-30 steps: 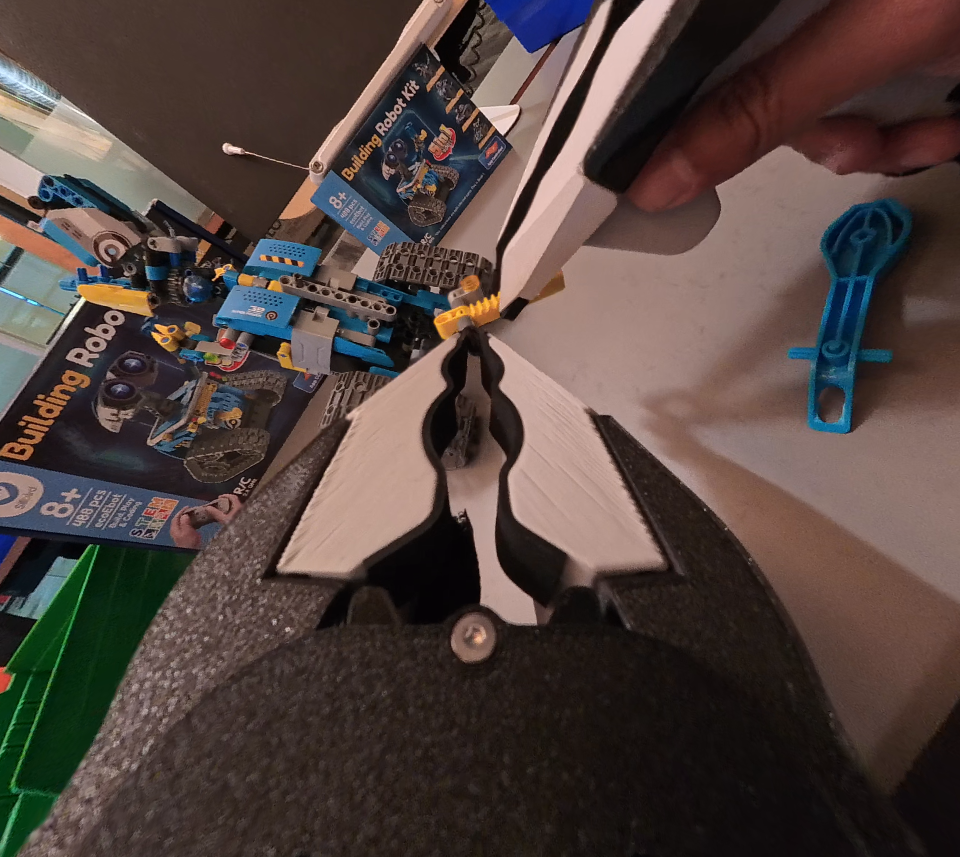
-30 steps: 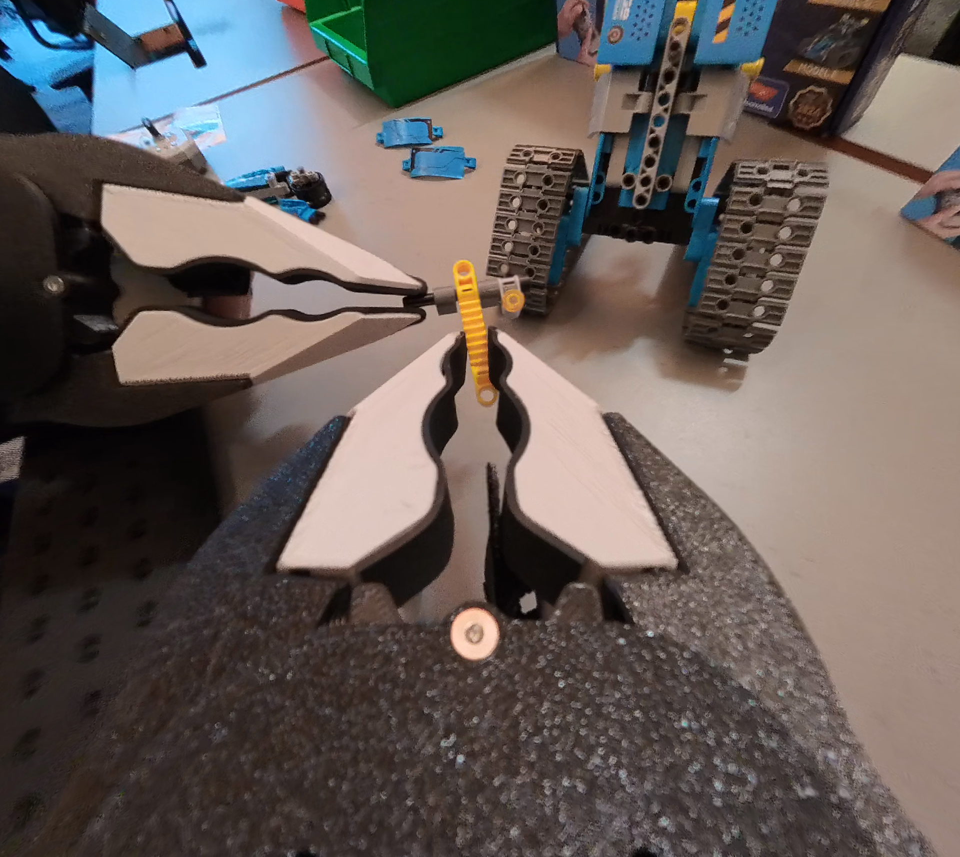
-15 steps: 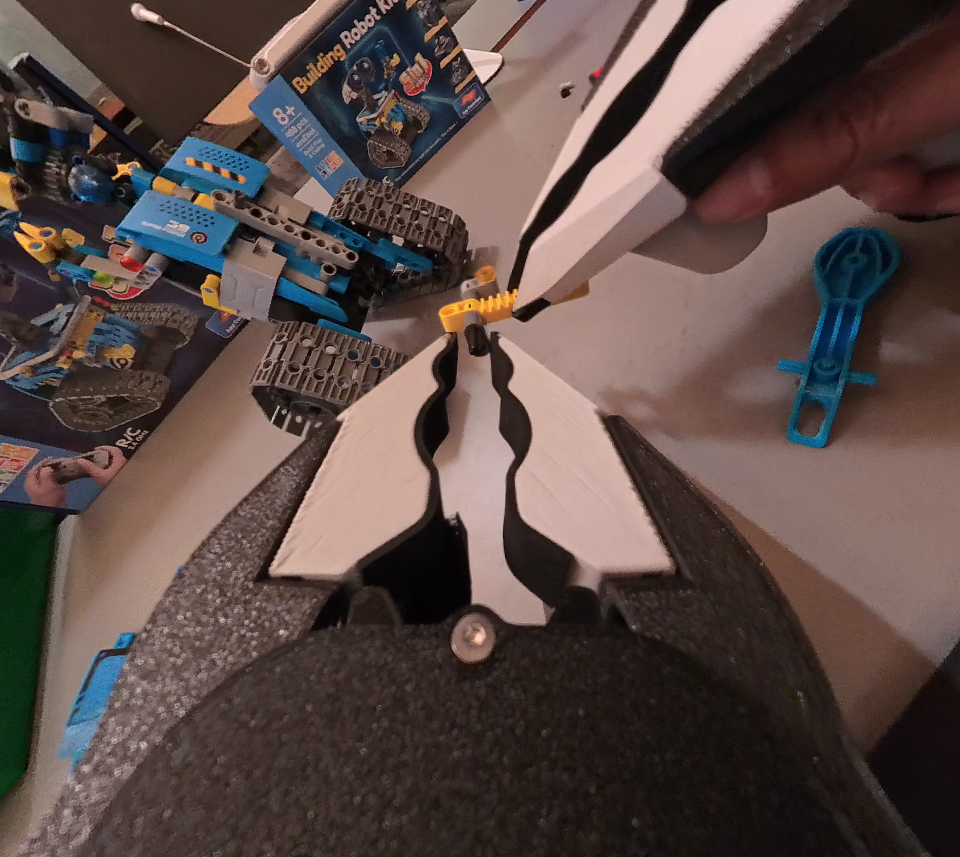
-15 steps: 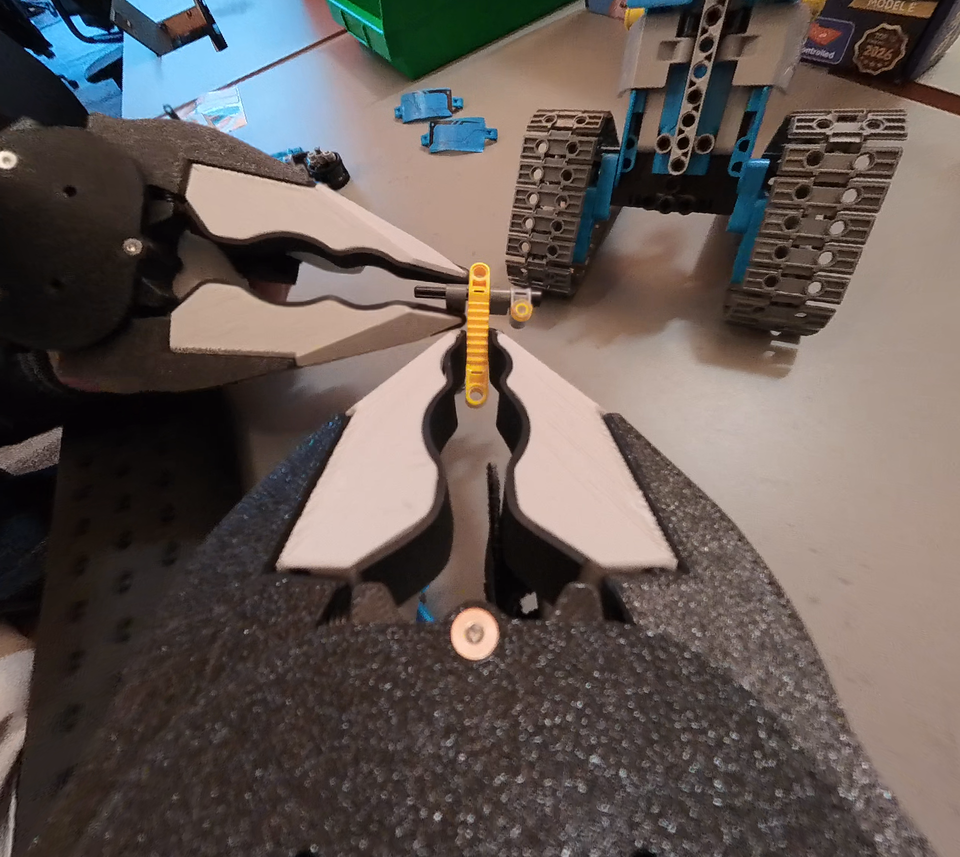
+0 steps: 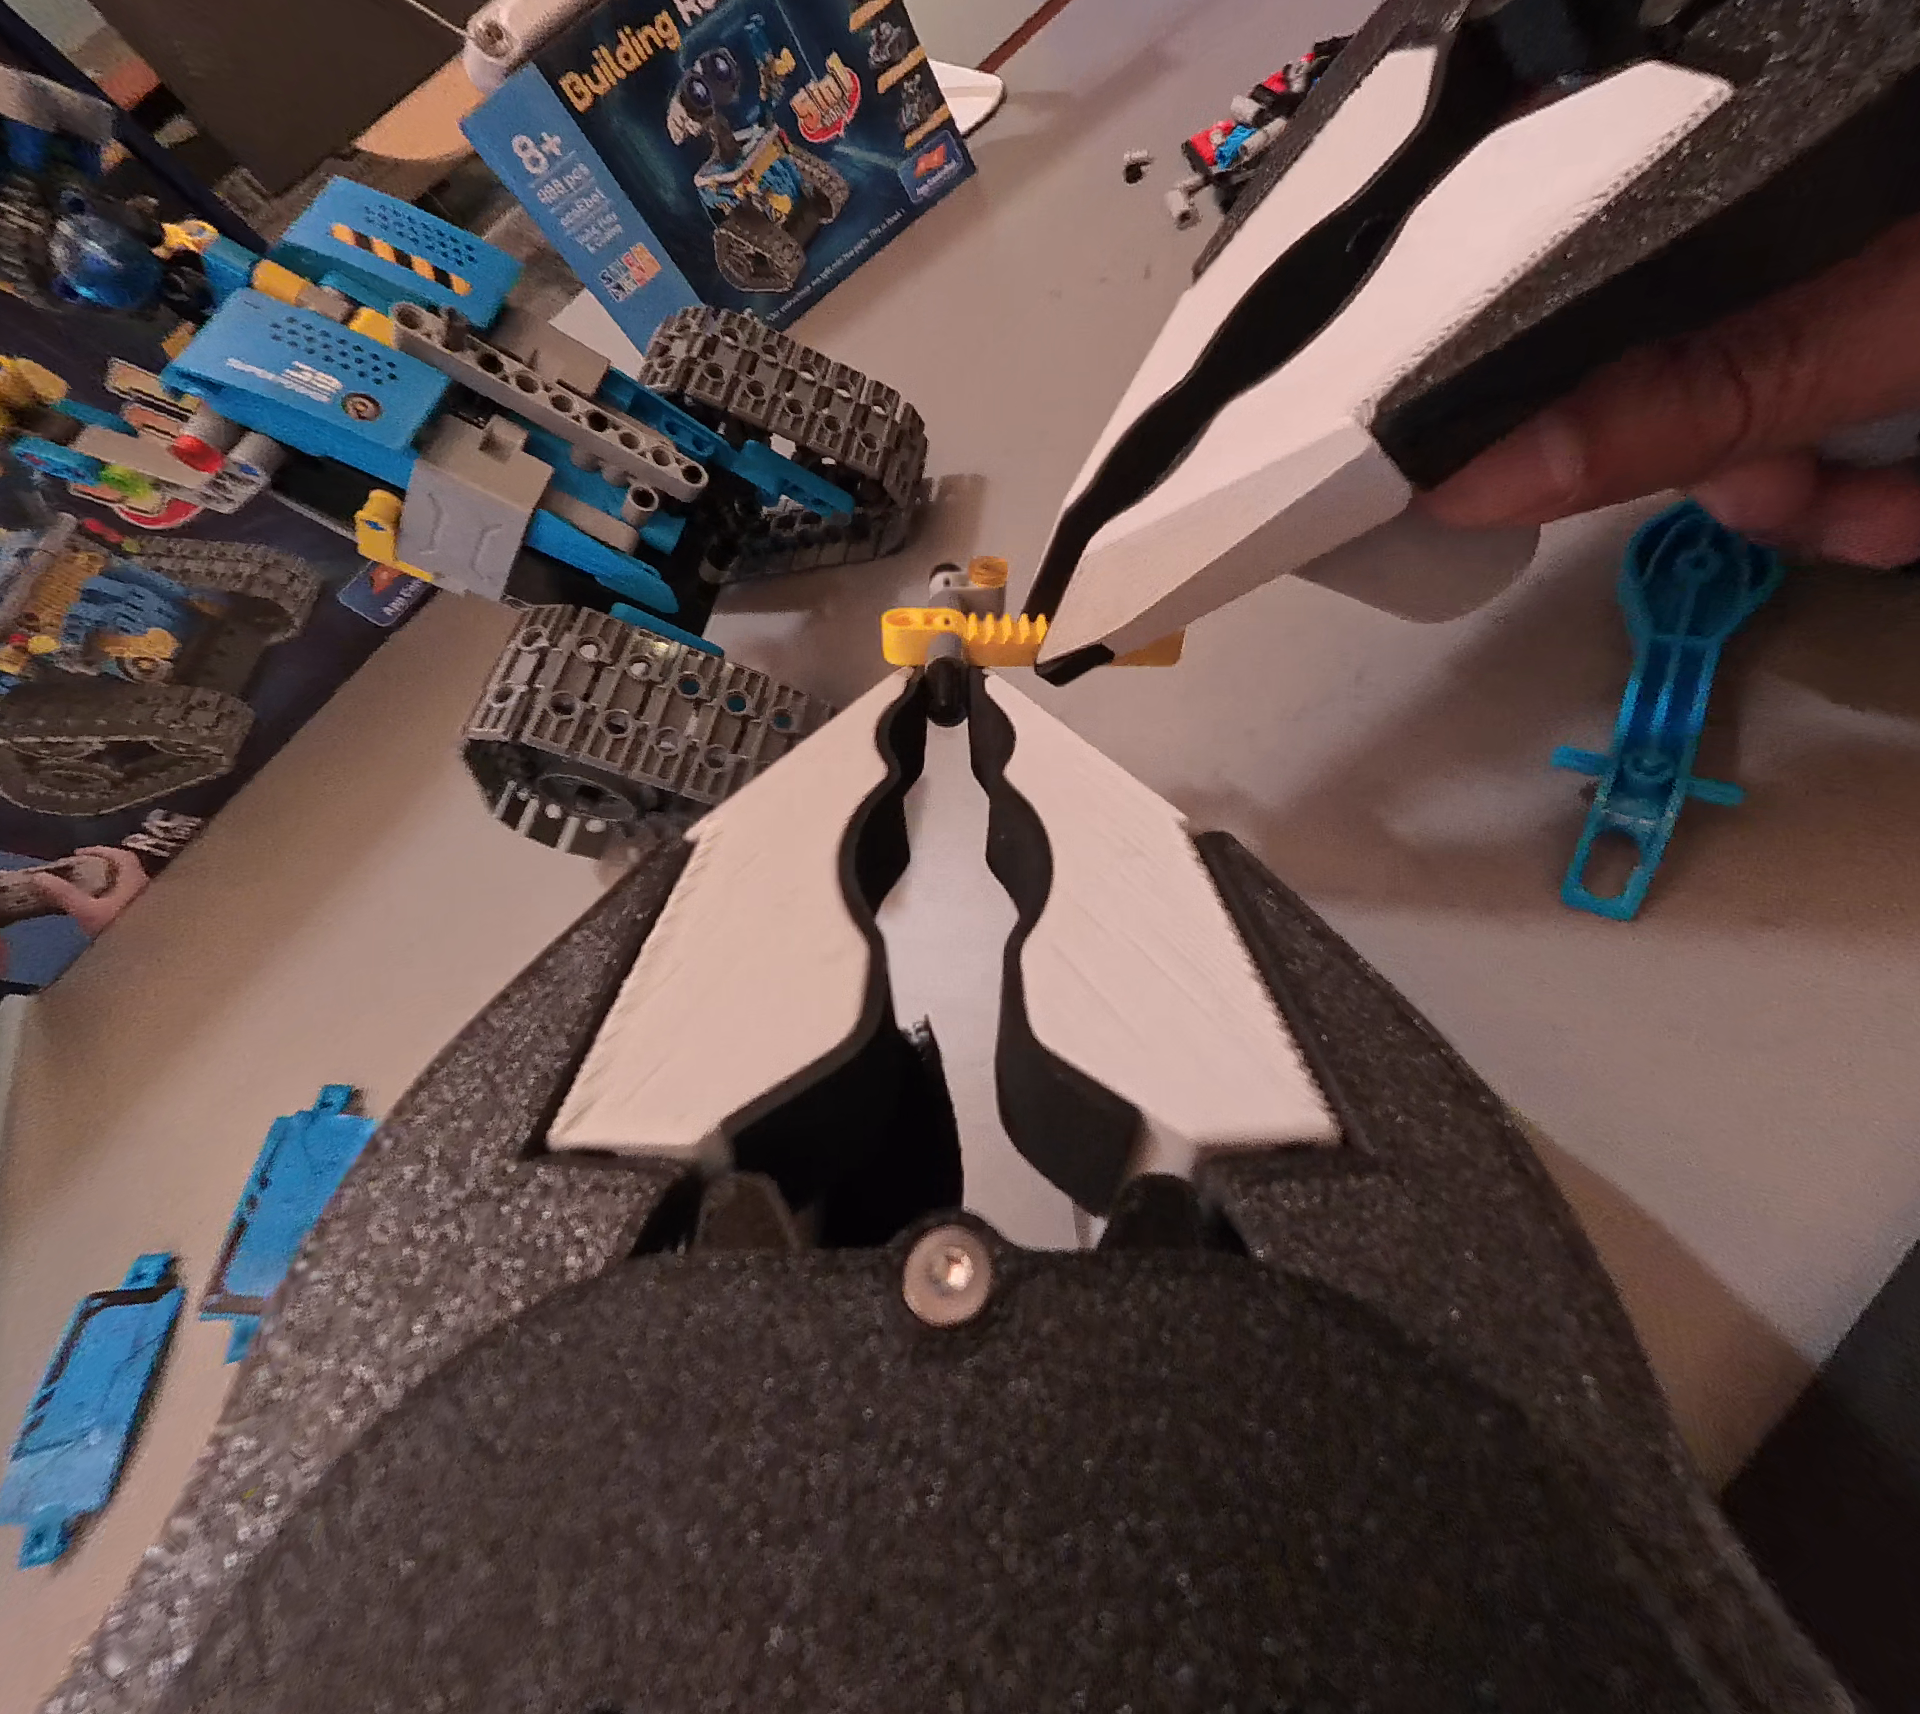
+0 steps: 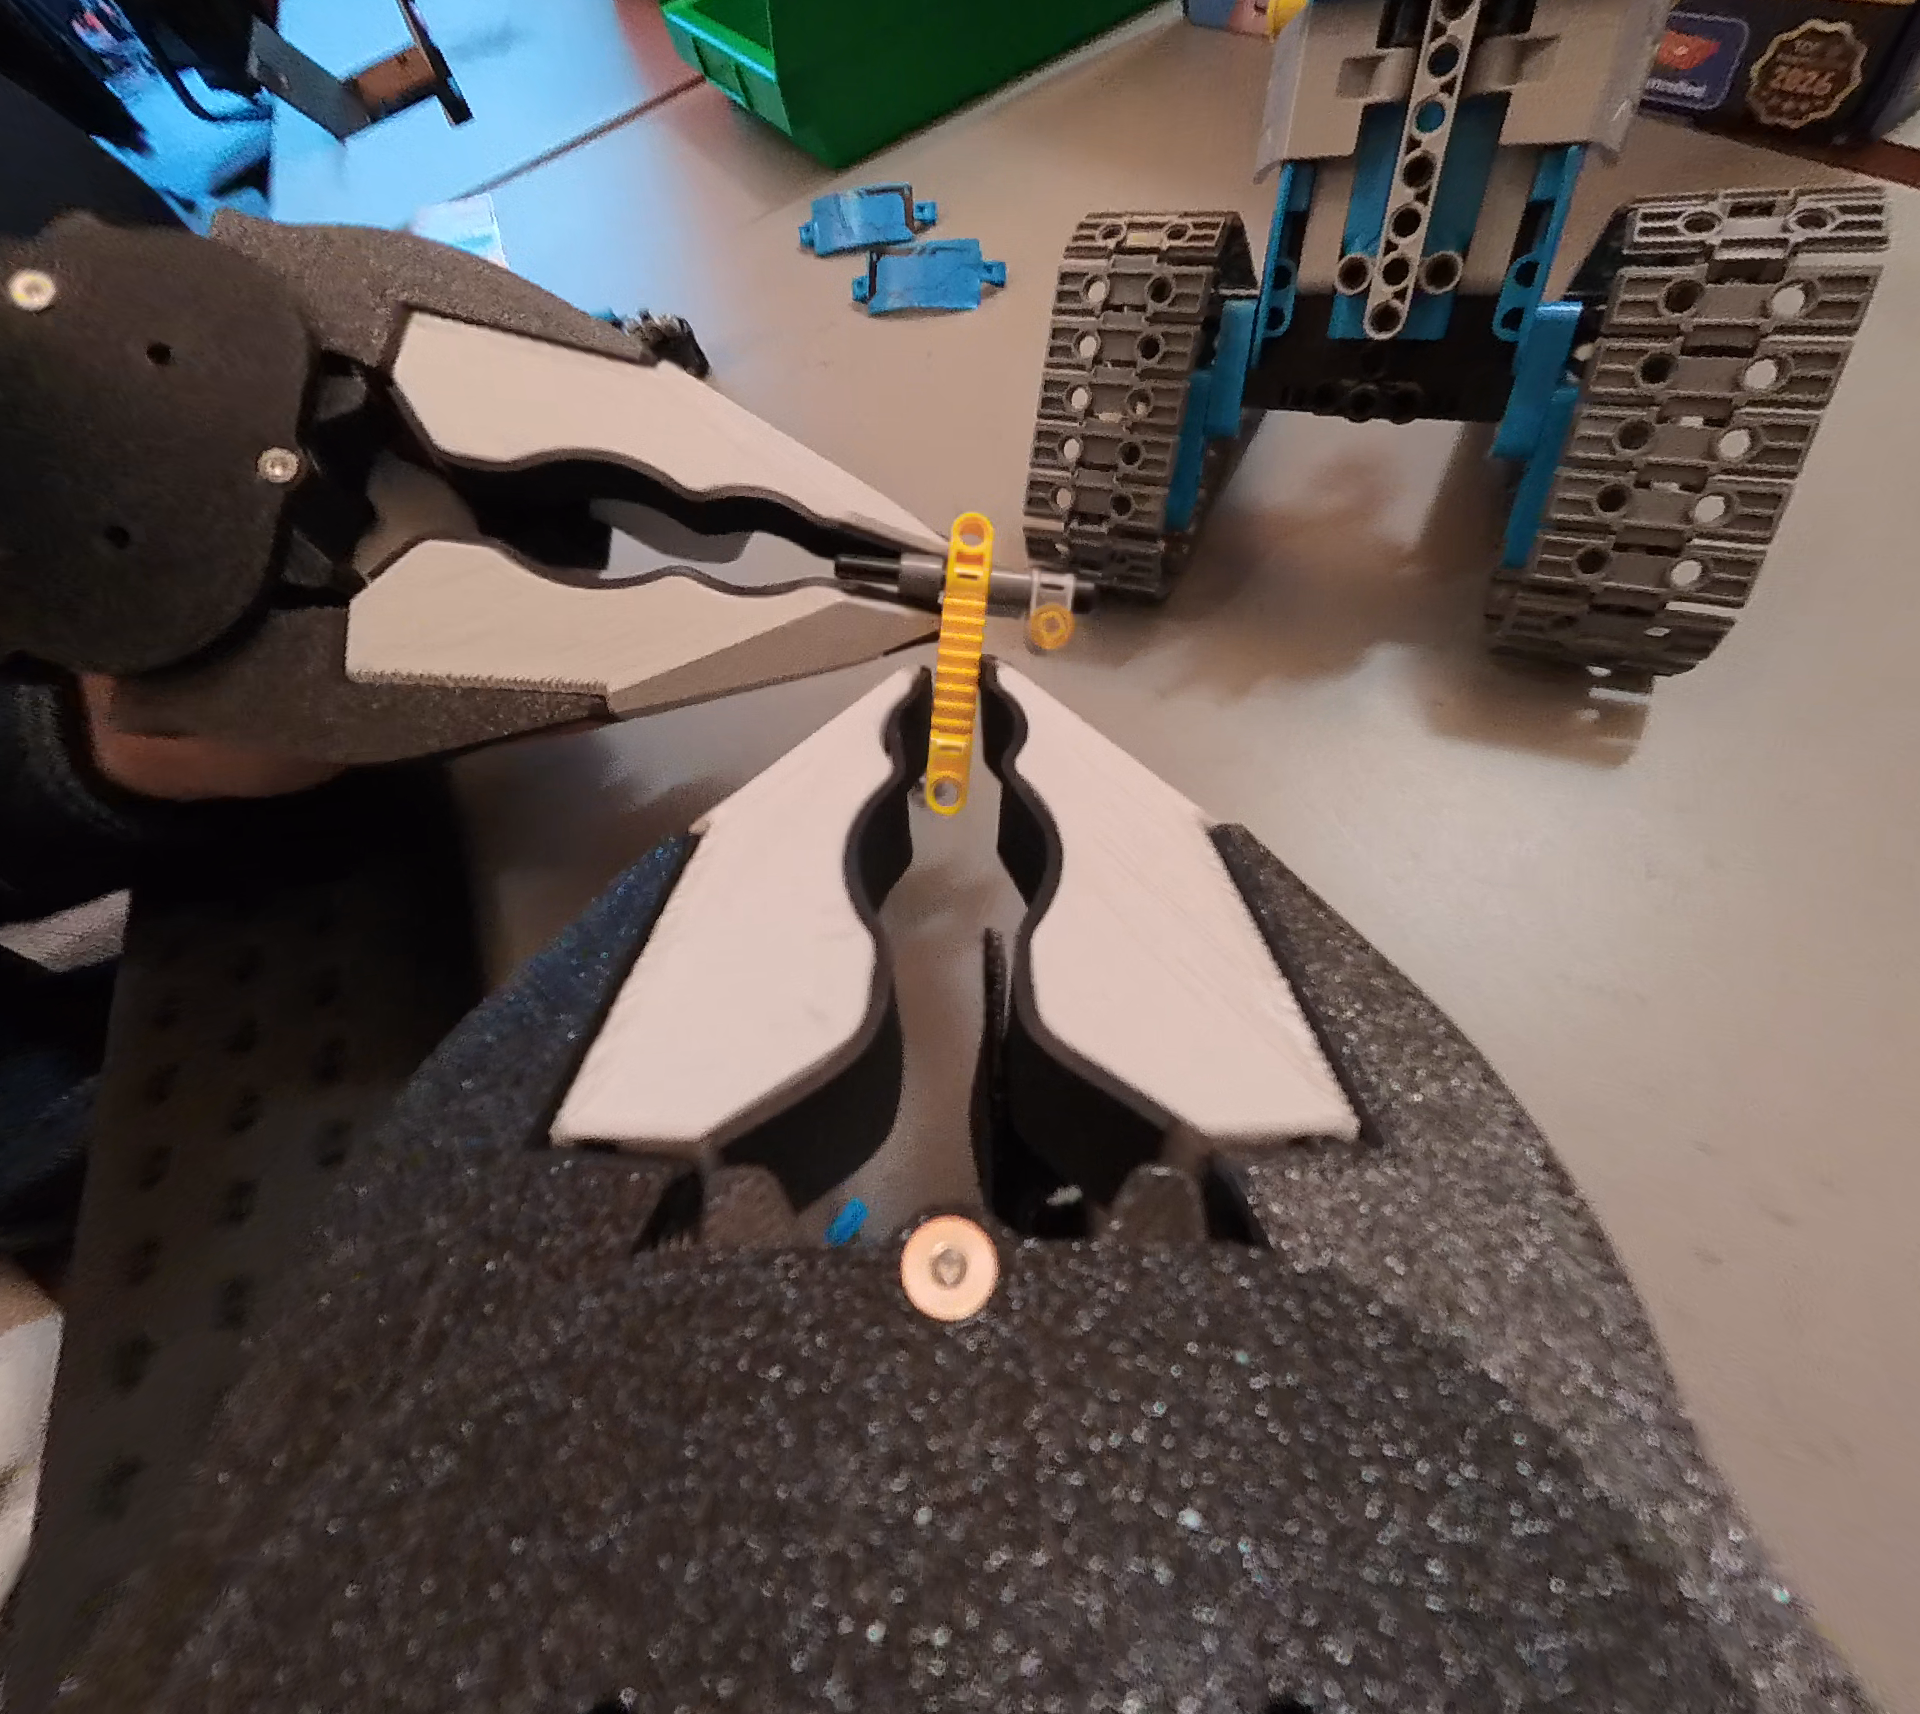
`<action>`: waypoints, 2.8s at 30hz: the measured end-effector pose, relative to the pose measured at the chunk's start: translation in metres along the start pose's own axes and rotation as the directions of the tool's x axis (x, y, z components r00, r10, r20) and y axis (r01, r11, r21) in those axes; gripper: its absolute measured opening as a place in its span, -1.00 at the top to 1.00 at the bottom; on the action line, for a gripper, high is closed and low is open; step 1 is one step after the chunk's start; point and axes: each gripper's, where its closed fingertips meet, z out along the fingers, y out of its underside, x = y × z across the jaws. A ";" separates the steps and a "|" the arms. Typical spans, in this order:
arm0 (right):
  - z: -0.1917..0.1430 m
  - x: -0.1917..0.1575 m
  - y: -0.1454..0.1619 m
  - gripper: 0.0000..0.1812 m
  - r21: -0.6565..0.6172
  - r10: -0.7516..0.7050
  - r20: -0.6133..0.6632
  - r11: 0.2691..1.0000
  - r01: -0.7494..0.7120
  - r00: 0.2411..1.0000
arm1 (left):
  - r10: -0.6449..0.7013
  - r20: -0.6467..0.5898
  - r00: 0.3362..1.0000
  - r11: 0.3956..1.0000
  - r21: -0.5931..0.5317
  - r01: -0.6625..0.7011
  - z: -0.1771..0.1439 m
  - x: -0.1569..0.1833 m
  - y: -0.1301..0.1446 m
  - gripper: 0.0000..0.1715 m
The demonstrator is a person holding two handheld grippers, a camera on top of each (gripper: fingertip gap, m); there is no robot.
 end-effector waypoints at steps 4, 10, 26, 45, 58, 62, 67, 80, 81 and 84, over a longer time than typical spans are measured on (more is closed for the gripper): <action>0.008 -0.003 0.007 0.93 -0.055 0.051 0.052 0.997 -0.048 0.997 | 0.124 0.031 0.992 0.992 0.020 -0.125 -0.003 0.006 -0.006 0.93; 0.000 -0.007 -0.003 0.93 -0.014 0.128 0.097 0.992 -0.127 0.987 | 0.319 0.157 0.935 0.943 0.045 -0.330 -0.011 0.004 -0.019 0.93; -0.049 0.090 -0.009 0.95 0.079 0.207 -0.214 0.978 -0.194 0.955 | 0.333 0.222 0.916 0.925 0.109 -0.363 -0.031 0.008 -0.031 0.94; -0.113 0.113 0.029 0.94 -0.023 -0.018 -0.395 1.000 0.010 0.918 | -0.183 -0.576 0.797 0.943 -0.332 -0.023 0.080 0.083 -0.002 0.87; -0.090 0.061 -0.007 0.94 -0.121 -0.431 -0.497 0.894 0.431 0.754 | -0.484 -0.812 0.327 0.725 -0.162 0.669 0.024 0.059 -0.099 0.67; -0.088 0.043 -0.015 0.94 -0.104 -0.507 -0.485 0.843 0.528 0.713 | -0.480 -0.817 0.320 0.717 -0.155 0.679 0.022 0.057 -0.100 0.82; -0.082 0.031 -0.006 0.74 -0.011 -0.457 -0.368 0.873 0.487 0.810 | -0.333 -0.747 0.576 0.870 -0.008 0.493 0.022 0.051 -0.084 0.93; -0.080 -0.006 0.001 0.82 0.134 -0.159 0.140 0.981 0.141 0.977 | 0.147 -0.654 0.742 0.975 0.223 0.003 -0.009 0.064 -0.048 0.93; -0.080 -0.007 0.001 0.83 0.138 -0.162 0.146 0.980 0.142 0.976 | 0.150 -0.659 0.737 0.975 0.224 0.003 -0.010 0.064 -0.049 0.93; -0.083 -0.010 -0.003 0.87 0.165 -0.170 0.159 0.976 0.143 0.973 | 0.162 -0.666 0.728 0.972 0.233 -0.003 -0.013 0.067 -0.049 0.93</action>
